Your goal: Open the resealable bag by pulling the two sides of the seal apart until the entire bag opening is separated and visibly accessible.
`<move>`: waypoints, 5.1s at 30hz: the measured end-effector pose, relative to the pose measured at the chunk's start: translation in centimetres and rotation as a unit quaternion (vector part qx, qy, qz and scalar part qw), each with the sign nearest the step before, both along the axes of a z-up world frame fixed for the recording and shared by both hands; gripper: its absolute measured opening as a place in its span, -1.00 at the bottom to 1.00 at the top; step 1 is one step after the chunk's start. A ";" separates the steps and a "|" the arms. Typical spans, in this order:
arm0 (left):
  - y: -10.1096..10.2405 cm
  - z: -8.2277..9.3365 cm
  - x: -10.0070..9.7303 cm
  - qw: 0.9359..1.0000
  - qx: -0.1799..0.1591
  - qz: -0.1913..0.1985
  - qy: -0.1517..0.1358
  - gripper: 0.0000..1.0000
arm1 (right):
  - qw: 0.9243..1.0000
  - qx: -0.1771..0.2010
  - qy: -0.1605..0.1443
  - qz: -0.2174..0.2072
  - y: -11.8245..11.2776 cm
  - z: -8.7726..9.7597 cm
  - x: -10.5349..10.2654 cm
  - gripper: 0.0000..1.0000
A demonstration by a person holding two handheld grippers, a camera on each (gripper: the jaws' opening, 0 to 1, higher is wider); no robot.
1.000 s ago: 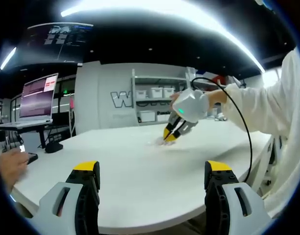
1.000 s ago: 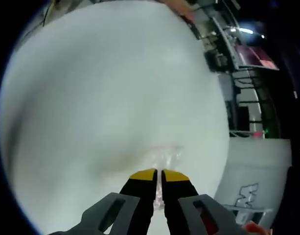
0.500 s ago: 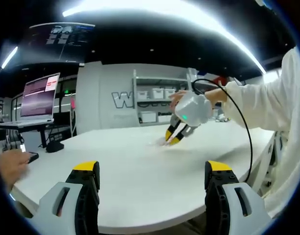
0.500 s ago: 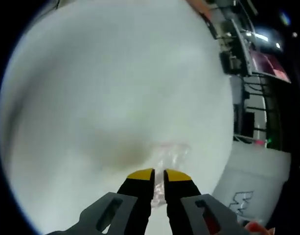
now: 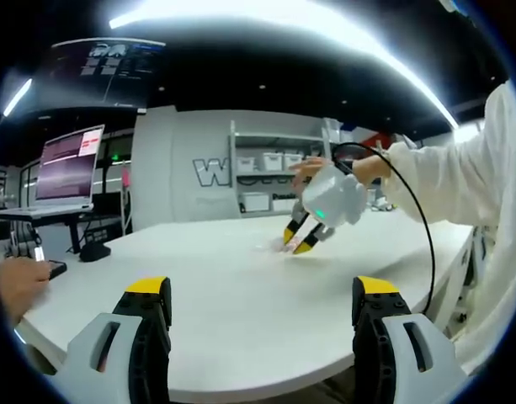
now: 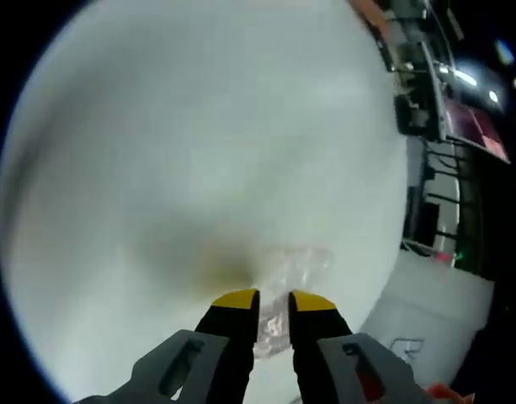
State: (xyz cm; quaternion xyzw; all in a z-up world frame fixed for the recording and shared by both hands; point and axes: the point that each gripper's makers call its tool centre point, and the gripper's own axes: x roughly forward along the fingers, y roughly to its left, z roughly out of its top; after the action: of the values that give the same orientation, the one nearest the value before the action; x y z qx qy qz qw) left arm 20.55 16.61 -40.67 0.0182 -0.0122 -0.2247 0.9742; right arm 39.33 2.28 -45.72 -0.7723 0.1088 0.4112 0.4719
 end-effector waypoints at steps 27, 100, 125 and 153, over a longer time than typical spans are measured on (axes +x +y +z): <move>0.3 -0.1 0.1 1.000 -0.002 0.003 0.001 0.76 | 0.999 -0.021 -0.027 0.013 0.4 -0.4 0.9 -0.74; -0.2 -0.1 -0.1 1.000 0.009 -0.001 0.000 0.76 | 0.964 0.116 -0.230 -0.066 -2.3 7.9 4.0 -1.00; -0.5 -0.2 -0.1 1.000 0.014 0.000 0.001 0.76 | 0.953 0.164 -0.241 -0.084 -4.9 9.8 2.5 -1.00; -1.5 -0.4 0.0 1.000 0.021 -0.013 0.005 0.76 | 0.941 0.195 -0.263 -0.089 -6.8 11.0 0.0 -1.00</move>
State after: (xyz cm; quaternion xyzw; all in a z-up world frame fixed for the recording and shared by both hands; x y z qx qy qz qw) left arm 20.57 15.08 -41.07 0.0372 -0.0030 -0.2376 0.9707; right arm 39.33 -4.57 -34.71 -0.7329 -0.0336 0.1631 0.6597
